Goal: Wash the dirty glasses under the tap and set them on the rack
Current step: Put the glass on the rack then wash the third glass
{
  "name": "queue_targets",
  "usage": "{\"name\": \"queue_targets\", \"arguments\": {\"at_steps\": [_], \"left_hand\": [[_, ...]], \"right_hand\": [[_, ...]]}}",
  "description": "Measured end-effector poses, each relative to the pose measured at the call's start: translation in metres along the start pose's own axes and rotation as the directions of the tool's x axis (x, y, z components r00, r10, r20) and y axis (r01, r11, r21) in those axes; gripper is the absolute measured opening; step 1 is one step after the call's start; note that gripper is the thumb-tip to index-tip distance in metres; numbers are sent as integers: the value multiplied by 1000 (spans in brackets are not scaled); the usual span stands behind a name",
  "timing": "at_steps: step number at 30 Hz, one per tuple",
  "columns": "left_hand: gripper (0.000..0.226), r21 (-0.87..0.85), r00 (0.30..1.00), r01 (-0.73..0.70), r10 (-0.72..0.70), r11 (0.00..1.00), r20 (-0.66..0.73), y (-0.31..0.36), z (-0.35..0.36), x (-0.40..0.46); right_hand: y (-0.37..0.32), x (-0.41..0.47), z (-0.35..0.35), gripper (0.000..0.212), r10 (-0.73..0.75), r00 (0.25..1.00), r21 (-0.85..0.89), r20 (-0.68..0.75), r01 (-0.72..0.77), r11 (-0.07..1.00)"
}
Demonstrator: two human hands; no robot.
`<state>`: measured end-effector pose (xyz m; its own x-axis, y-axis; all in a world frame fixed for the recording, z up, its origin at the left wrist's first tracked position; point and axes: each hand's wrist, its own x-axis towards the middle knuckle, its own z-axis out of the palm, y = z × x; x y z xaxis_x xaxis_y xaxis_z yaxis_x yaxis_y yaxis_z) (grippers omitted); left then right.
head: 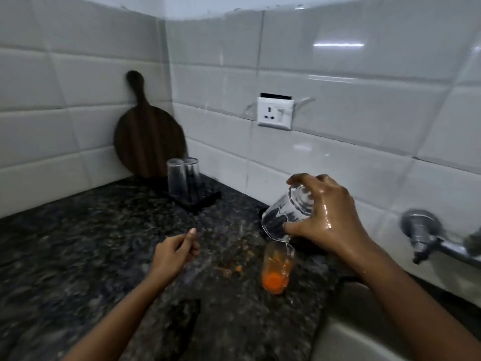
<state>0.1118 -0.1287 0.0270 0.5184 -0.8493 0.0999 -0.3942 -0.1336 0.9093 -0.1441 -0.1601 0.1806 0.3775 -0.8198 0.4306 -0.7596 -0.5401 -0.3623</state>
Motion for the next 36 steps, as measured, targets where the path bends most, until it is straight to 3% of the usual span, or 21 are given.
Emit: {"name": "queue_targets", "arguments": {"at_steps": [4, 8, 10, 13, 17, 20, 24, 28, 32, 36], "left_hand": [[46, 269, 991, 101, -73, 958, -110, -71, -45, 56], [38, 491, 986, 50, 36, 869, -164, -117, -52, 110], [56, 543, 990, 26, 53, 839, -129, -131, -49, 129], [95, 564, 993, -46, 98, 824, -62, -144, -41, 136], [92, 557, 991, -99, 130, 825, -16, -145, -37, 140], [93, 576, 993, -93, 121, 812, -9, -147, -35, 143], [103, 557, 991, -98, 129, 825, -18, -149, -34, 144], [87, 583, 992, -90, 122, 807, -16, -149, -34, 143], [87, 582, 991, -90, 128, 808, -25, -150, -34, 143], [87, 569, 990, -96, 137, 817, -29, -149, -34, 143]], "right_hand": [[-40, 68, 62, 70, -39, 999, 55, 14, 38, 998], [-63, 136, 140, 66, -36, 997, -8, 72, 36, 999], [-68, 164, 176, 62, -8, 996, -88, 88, 16, 996], [-66, 198, 221, 58, 0, 995, -200, 100, 20, 979], [-54, 234, 269, 51, -41, 993, -256, 110, 68, 964], [-46, 258, 295, 50, 4, 994, -245, 106, 22, 969], [-39, 279, 317, 58, 53, 987, -246, 150, -15, 969], [-35, 292, 326, 67, 47, 978, -203, 202, -5, 979], [-36, 299, 333, 82, 53, 969, -136, 243, -20, 991], [-39, 302, 338, 89, 56, 962, -191, 266, -4, 982]]}}
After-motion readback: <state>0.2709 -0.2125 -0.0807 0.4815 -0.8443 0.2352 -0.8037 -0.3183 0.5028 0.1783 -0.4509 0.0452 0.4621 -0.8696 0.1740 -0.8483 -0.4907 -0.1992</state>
